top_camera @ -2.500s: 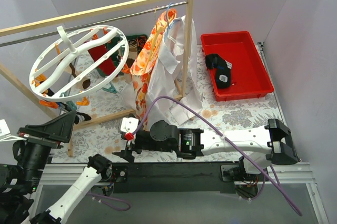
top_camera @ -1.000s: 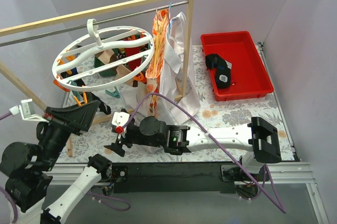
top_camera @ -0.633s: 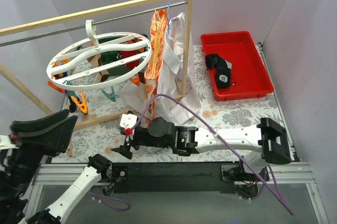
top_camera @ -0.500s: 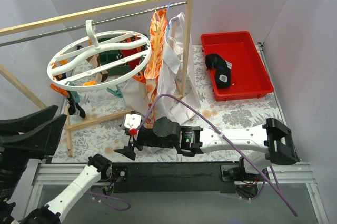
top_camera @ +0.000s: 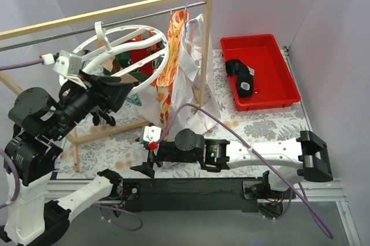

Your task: Remove the socks clipped to the hanger

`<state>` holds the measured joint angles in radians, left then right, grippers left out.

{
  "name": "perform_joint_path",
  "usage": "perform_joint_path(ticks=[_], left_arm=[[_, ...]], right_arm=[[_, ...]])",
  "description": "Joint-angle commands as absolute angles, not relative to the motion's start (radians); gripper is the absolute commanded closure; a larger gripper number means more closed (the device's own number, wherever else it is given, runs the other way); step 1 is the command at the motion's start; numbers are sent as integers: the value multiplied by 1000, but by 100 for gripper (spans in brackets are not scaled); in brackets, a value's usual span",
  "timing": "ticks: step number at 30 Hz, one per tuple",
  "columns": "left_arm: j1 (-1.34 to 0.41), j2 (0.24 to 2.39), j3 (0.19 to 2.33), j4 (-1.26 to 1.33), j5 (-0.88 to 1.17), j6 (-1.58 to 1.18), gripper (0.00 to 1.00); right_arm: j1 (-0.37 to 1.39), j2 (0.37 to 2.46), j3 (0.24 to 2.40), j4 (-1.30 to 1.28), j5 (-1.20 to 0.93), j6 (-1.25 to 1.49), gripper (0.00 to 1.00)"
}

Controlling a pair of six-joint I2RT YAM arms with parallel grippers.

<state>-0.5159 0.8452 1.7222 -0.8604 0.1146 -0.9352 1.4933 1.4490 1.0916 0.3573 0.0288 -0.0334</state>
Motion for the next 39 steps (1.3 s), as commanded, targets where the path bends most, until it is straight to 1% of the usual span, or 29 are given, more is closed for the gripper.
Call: perform_joint_path(ticks=[1,2,5,11,22,27,35,39], left_arm=[[-522,831,1678,-868,160,-985,51],[-522,831,1668,-865,163,-998,53],[-522,807,1631,-828,153,-1064,56],[-522,736,1579,-776,86,-1184,56],[-522,741,1531,-690,130,-1235,57],[-522,755,1534,-689,156,-1244,57],[-522,735,1537,-692,161,-1249,57],[-522,736,1540,-698,156,-1244,57]], right_arm=[[1493,1506,1192,382,99,-64,3],[1491,1526,1218,382,160,-71,3],[1479,1617,1314,382,210,-83,4],[1465,1775,1440,448,199,-104,4],[1448,2063,1649,646,367,-222,4],[1457,2169,1752,661,420,-267,4],[1485,2111,1671,663,456,-253,5],[1540,2062,1614,663,437,-265,5]])
